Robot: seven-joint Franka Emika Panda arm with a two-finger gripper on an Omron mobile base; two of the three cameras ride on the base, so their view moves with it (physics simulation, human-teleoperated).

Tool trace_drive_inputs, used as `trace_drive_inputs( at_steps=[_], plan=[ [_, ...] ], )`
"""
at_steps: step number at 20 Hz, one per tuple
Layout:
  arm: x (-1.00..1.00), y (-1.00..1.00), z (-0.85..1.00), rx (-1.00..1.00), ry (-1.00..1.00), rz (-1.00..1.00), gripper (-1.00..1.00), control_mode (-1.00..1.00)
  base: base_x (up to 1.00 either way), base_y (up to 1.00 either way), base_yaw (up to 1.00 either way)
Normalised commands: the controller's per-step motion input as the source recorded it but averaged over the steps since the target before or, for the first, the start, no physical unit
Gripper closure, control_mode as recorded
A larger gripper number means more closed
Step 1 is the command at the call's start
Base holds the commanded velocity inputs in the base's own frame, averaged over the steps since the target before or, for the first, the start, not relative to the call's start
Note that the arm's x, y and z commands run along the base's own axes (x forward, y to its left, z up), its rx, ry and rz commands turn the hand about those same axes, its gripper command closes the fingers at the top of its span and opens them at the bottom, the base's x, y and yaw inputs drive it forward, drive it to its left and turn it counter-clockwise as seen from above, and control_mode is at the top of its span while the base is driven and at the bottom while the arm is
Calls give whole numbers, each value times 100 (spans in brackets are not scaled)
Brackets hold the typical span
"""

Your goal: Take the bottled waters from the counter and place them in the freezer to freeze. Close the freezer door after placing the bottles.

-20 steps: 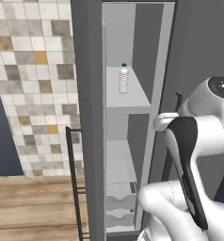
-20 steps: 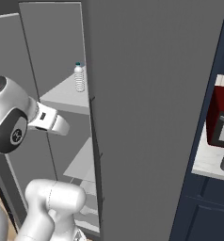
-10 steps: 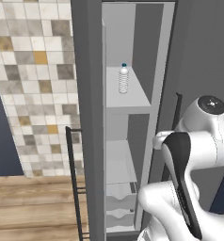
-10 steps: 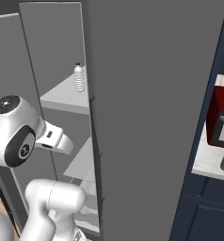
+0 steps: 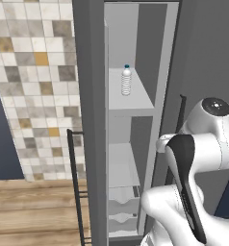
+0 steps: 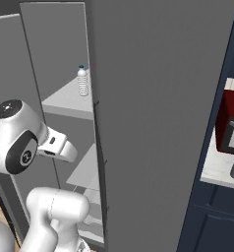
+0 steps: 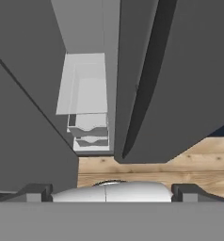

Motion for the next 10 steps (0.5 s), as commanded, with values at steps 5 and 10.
trace_drive_inputs(
  at_steps=[5,10],
  plan=[
    [-4,0,0,0,0,-3,-100,100,-3,-2,-2],
    [0,0,0,0,0,0,-100,100,-17,-28,-11]
  ],
)
